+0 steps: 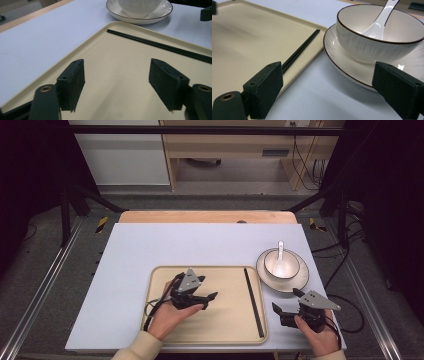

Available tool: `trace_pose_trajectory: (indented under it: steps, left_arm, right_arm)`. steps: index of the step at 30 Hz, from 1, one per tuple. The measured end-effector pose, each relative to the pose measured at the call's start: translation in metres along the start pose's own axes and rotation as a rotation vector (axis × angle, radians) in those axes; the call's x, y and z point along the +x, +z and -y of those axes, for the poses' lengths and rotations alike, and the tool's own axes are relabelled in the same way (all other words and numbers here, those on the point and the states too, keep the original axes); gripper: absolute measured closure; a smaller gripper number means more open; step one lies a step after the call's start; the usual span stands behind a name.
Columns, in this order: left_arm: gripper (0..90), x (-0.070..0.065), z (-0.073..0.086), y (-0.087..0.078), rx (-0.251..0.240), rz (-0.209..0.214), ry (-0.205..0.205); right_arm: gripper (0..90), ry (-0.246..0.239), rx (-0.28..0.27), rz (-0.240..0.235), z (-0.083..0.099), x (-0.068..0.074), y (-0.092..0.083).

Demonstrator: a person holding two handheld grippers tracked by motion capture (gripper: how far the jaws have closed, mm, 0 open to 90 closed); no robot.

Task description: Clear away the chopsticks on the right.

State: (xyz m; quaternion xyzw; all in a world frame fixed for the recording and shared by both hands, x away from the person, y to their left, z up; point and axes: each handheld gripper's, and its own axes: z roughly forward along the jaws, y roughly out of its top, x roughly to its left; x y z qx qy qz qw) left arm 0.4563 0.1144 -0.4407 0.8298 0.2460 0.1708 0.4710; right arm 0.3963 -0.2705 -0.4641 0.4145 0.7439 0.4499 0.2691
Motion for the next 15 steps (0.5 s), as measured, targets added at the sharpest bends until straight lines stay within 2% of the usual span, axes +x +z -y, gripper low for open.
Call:
trace_pose_trajectory:
  steps: [6,8,12,15]
  left_arm:
    - [13.7,0.020,0.028,-0.049,-0.055,-0.071,-0.027]
    - [9.6,0.027,0.039,-0.066,-0.087,-0.088,-0.034]
    - [7.0,0.038,0.063,-0.094,-0.153,-0.138,-0.052]
    - [6.6,0.045,0.081,-0.112,-0.220,-0.175,-0.085]
  right_arm:
    - [9.9,0.011,-0.016,0.016,0.000,-0.003,-0.002]
    - [9.9,0.015,-0.021,0.023,0.001,-0.005,-0.002]
    - [9.4,0.033,-0.052,0.029,0.001,-0.008,-0.004]
    - [8.9,0.048,-0.071,0.043,0.001,-0.011,-0.005]
